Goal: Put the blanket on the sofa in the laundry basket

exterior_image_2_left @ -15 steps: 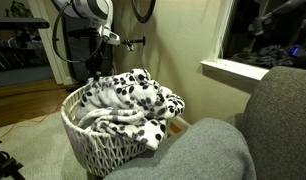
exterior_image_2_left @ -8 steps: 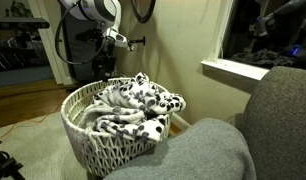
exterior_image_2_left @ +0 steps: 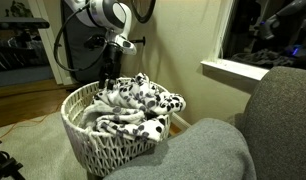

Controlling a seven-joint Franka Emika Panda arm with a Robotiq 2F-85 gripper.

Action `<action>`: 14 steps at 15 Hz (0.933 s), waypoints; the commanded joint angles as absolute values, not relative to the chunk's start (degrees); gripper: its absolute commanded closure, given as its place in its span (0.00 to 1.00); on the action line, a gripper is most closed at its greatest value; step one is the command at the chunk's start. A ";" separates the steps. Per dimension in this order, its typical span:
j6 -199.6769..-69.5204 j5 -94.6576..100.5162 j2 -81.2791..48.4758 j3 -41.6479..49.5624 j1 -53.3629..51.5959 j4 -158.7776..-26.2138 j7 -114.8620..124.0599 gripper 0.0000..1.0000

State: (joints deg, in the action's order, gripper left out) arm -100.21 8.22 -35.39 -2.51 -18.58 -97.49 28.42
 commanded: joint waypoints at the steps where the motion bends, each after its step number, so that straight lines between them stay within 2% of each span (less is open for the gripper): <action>1: -101.80 6.72 -33.99 -1.76 -17.46 -100.98 31.31 0.00; 8: -103.97 3.52 -33.26 -0.70 -15.01 -104.21 35.01 0.00; 14: -111.63 -0.04 -32.38 0.28 -12.95 -108.22 38.44 0.00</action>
State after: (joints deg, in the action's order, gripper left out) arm -107.02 2.25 -35.34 -0.25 -13.89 -103.30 36.12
